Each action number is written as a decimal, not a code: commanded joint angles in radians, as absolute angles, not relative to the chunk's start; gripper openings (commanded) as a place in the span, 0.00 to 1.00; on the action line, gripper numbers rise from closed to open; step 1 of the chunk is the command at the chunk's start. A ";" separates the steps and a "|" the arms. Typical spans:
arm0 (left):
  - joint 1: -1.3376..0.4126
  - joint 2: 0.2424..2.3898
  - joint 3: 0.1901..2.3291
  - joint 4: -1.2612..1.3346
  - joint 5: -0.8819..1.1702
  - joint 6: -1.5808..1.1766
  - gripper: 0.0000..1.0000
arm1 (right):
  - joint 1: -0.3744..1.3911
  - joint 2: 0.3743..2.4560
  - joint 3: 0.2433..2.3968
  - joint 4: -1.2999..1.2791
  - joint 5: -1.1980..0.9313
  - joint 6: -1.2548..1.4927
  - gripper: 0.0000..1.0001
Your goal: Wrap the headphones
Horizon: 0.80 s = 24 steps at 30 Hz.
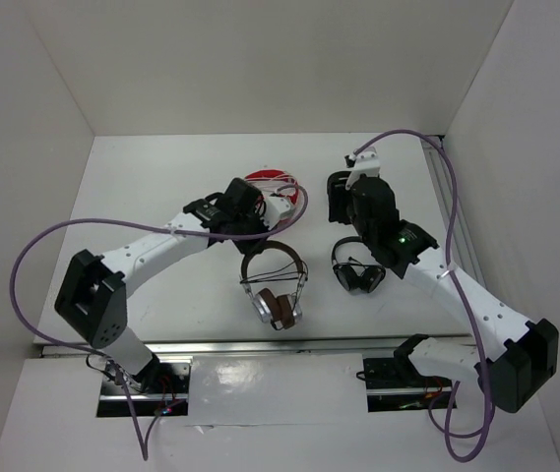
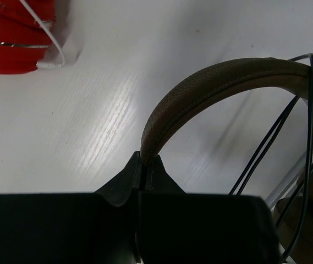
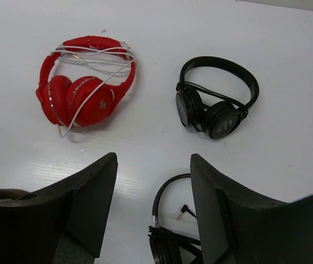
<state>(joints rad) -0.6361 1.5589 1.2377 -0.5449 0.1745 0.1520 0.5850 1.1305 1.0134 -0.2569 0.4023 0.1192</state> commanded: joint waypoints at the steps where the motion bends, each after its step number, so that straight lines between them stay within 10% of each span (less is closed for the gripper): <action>1: -0.634 1.614 1.311 -0.465 0.271 0.198 0.00 | 0.600 1.097 1.028 -0.258 0.368 0.133 0.63; 24: -0.462 1.907 1.371 -0.359 0.472 0.242 0.00 | 0.670 1.124 1.008 -0.247 0.379 0.124 0.64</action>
<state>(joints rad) -0.4713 1.8961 1.3327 -0.3840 0.3588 0.2340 0.6605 1.1244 1.0065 -0.2581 0.3733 0.1223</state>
